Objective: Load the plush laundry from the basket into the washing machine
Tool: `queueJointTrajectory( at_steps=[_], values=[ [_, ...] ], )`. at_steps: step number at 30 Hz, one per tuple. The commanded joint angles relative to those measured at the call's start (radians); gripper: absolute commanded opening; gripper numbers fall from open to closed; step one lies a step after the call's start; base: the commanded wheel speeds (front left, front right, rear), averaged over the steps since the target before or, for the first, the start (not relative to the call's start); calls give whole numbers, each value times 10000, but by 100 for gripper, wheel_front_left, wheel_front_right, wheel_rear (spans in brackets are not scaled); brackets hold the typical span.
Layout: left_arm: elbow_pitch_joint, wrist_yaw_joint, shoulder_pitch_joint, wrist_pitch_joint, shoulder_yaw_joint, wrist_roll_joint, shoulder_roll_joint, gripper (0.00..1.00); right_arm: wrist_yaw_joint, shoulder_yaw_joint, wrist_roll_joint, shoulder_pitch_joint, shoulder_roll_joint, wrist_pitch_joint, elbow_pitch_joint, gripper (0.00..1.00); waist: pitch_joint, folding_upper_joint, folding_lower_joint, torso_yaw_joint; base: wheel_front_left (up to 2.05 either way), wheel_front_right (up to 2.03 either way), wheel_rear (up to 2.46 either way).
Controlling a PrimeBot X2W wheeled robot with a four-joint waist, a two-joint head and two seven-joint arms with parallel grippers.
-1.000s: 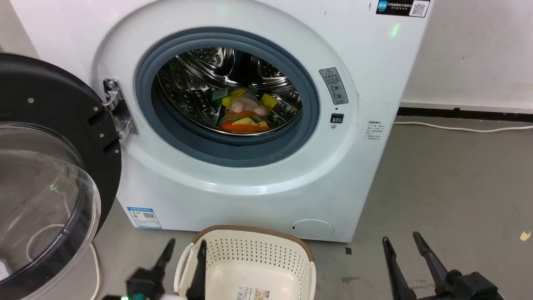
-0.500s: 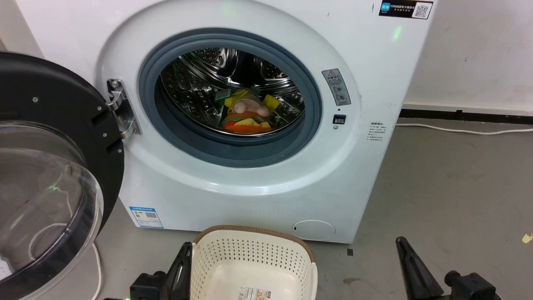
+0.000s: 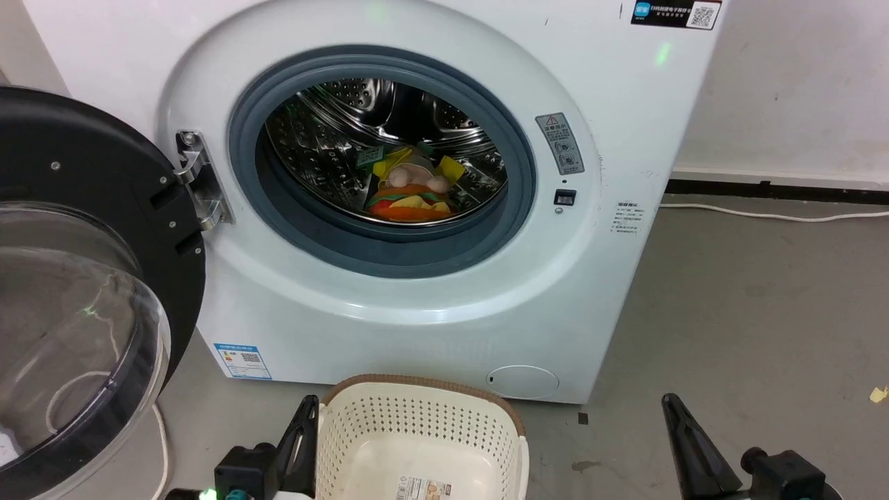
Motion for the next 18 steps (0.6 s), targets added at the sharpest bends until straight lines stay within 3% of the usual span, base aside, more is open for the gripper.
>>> queueJointTrajectory(
  at_steps=[1,18],
  values=[
    [-79,-86,-27,70,135,168,-74,0,10,-47,-96,-142,-3,73,-58,0,6,0,0,-9,0,0,0],
    [-240,-396,-54,396,676,670,-389,0,19,-167,-300,-298,-5,395,-145,0,49,0,0,-78,0,0,0]
  ],
)
